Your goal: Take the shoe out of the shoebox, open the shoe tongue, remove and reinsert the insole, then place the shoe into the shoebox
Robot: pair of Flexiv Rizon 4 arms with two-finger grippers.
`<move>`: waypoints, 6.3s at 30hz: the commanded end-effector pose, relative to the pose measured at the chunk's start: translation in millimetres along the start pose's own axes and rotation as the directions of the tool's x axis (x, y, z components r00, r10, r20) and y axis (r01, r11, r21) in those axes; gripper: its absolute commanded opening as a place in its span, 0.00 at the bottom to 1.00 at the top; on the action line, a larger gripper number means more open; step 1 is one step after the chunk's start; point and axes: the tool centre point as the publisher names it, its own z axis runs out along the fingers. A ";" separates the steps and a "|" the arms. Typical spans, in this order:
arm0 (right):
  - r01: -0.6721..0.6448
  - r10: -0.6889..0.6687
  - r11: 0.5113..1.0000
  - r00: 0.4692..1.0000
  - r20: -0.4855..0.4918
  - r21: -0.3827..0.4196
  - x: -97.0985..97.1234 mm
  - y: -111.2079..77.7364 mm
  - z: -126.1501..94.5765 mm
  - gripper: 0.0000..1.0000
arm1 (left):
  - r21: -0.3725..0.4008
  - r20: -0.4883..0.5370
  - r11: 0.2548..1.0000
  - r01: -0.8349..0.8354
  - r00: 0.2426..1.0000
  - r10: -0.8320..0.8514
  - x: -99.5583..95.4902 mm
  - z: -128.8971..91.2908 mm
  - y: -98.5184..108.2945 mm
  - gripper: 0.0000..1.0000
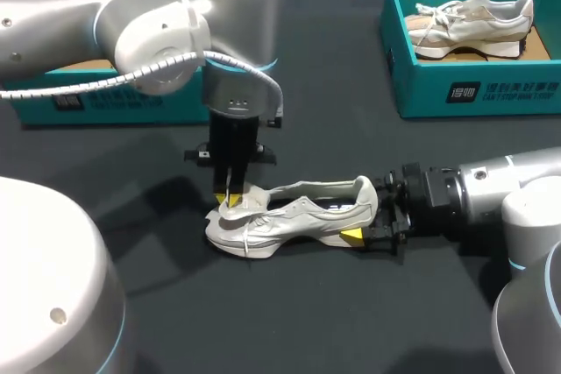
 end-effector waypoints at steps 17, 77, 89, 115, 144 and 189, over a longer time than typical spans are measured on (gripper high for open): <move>0.000 0.000 1.000 1.000 0.001 0.006 0.3 -0.7 -0.6 0.00 | 0.064 0.086 0.998 0.013 0.996 -0.018 -22.9 9.8 -8.3 0.49; 0.000 0.000 1.000 1.000 0.001 0.006 0.3 -0.7 -0.6 0.00 | 0.325 0.059 -0.004 -0.946 0.016 0.998 82.4 -122.0 28.8 0.00; 0.000 0.000 1.000 1.000 0.001 0.006 0.3 -0.7 -0.6 0.00 | 0.268 0.043 -0.042 -0.962 -0.032 0.999 120.1 -90.9 14.8 0.00; 0.000 0.000 1.000 1.000 0.001 0.006 0.3 -0.7 -0.6 0.00 | 0.224 0.000 -0.077 -0.972 -0.079 0.997 151.6 -39.6 7.9 0.00; 0.000 0.000 1.000 1.000 0.001 0.006 0.3 -0.7 -0.6 0.00 | 0.153 -0.002 -0.093 -0.984 -0.094 0.996 132.5 11.0 18.1 0.00; 0.000 0.000 1.000 1.000 0.001 0.006 0.3 -0.7 -0.6 0.00 | 0.308 0.099 0.058 -0.949 0.093 0.991 119.3 8.3 -33.1 0.00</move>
